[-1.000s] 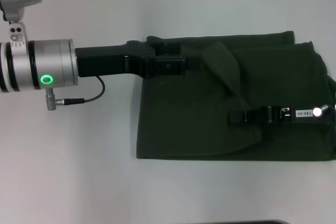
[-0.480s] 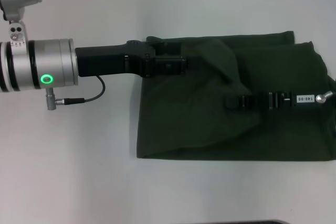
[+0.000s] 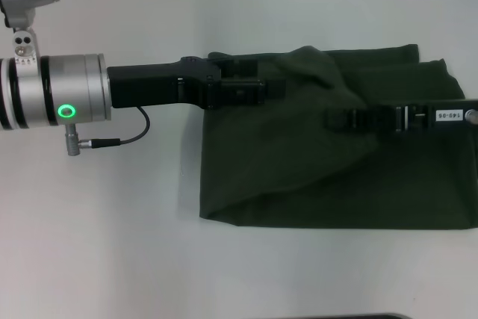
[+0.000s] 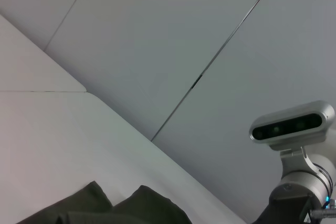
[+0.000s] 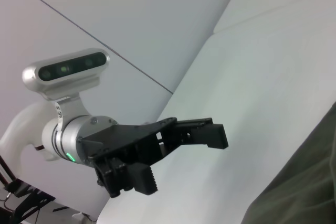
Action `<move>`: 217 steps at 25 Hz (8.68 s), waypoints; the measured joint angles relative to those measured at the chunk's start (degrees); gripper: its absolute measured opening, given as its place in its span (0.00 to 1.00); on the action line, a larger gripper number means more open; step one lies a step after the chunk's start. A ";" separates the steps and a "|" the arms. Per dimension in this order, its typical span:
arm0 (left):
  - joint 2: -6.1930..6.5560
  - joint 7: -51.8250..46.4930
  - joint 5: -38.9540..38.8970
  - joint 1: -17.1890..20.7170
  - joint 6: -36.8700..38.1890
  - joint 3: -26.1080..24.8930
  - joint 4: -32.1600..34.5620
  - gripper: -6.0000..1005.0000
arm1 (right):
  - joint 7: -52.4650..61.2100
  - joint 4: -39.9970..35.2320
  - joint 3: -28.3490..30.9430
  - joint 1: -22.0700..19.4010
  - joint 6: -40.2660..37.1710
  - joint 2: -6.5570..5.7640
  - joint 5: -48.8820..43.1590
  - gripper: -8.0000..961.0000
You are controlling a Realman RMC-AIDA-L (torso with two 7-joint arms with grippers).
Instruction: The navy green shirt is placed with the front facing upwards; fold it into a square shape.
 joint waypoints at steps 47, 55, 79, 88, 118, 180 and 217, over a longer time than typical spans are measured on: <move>-0.46 -0.56 -0.03 -0.20 -1.52 -0.17 -0.50 0.91 | 3.74 -17.34 8.91 -7.61 -10.21 -2.37 3.39 0.03; -0.44 -0.81 -0.01 -0.28 -1.78 -0.17 -0.61 0.91 | 3.47 -17.38 10.96 -8.91 -11.18 -3.48 3.38 0.02; -0.53 -1.19 0.00 -0.72 -2.20 -0.17 -1.14 0.91 | 5.34 -18.66 11.80 -8.79 -11.21 -5.12 4.00 0.02; -0.53 -1.19 0.00 -0.79 -2.29 -0.17 -1.22 0.91 | 6.85 -21.04 11.48 -9.44 -11.30 -5.23 5.53 0.03; -0.10 -0.76 0.00 -1.14 -2.98 -0.17 -1.93 0.91 | 5.52 -16.71 20.24 -14.57 -7.52 -5.12 3.87 0.52; -0.45 6.20 -0.05 0.91 -3.08 -3.16 -1.85 0.91 | 27.02 -34.19 -18.33 5.36 5.75 -0.28 -24.88 0.01; -0.53 6.90 0.00 1.10 -3.69 -3.16 -1.93 0.91 | 30.18 -34.77 -14.52 1.58 12.45 -0.07 -26.54 0.02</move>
